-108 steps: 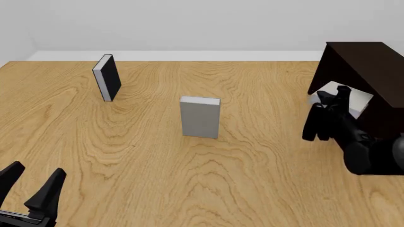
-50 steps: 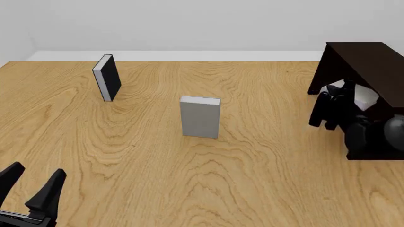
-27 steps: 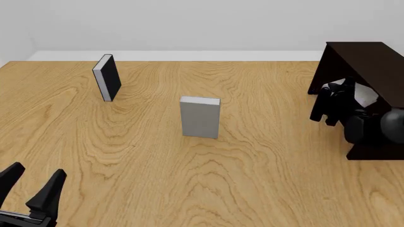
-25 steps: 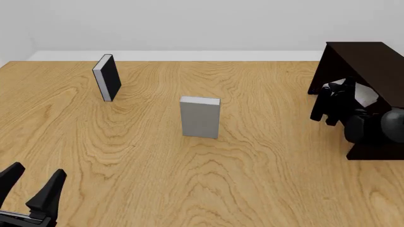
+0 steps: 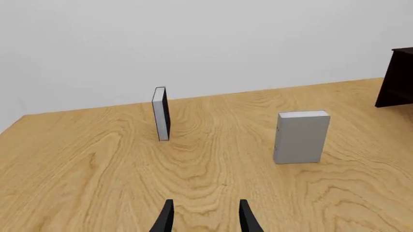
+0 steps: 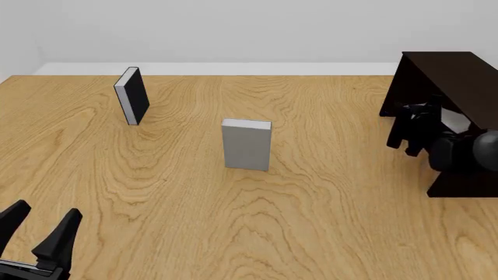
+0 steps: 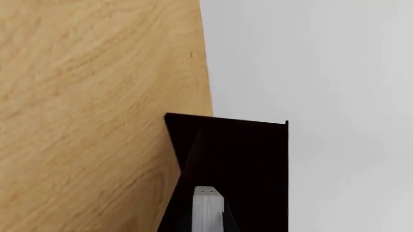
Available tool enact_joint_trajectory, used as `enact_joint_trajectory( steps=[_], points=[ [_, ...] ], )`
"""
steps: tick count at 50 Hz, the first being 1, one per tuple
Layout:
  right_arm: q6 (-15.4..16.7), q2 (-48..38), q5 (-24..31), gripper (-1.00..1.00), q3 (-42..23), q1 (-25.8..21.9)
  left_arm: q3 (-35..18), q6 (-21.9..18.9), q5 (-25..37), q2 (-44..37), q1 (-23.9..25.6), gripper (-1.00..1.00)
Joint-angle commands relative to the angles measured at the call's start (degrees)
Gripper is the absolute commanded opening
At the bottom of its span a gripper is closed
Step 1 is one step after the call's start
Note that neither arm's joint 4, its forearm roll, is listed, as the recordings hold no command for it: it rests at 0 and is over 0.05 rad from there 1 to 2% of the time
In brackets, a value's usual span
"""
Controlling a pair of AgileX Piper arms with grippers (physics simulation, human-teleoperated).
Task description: Pick up the book on the right and place it on the cabinet shelf.
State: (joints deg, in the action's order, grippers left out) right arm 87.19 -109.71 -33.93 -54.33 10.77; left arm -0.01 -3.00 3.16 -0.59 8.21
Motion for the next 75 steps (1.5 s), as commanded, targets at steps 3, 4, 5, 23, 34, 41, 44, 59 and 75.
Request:
enact_joint_trajectory(
  steps=[3,4,5,23,34,41,44,59,75],
  points=[
    [-1.7,1.0,2.2,-1.00,-0.9,0.4,0.0,-0.1,-0.1,-0.1,0.1,1.00],
    [-1.8,1.1,2.4,-1.00,-0.9,0.5,0.0,-0.1,-0.1,-0.1,0.1,1.00],
    [-2.1,1.3,2.8,-1.00,-1.1,0.5,0.0,-0.1,0.0,0.0,0.1,1.00],
    [-3.4,2.2,4.8,1.00,-0.4,-0.1,0.0,0.1,0.2,0.4,0.4,1.00],
    [-4.1,2.4,5.8,1.00,-0.8,-0.8,0.0,0.0,0.2,0.4,0.5,1.00],
    [-4.6,2.6,6.6,1.00,-0.8,-1.3,0.0,0.0,0.1,0.3,0.6,1.00],
    [-5.0,2.7,7.0,1.00,-0.7,-1.6,0.0,0.0,0.2,0.4,0.6,1.00],
    [-8.3,3.4,8.2,1.00,-0.6,-3.7,0.0,0.0,0.1,0.4,0.7,1.00],
    [-9.5,3.3,9.8,1.00,-0.8,-5.5,0.0,0.2,0.0,0.3,0.8,1.00]
  ],
)
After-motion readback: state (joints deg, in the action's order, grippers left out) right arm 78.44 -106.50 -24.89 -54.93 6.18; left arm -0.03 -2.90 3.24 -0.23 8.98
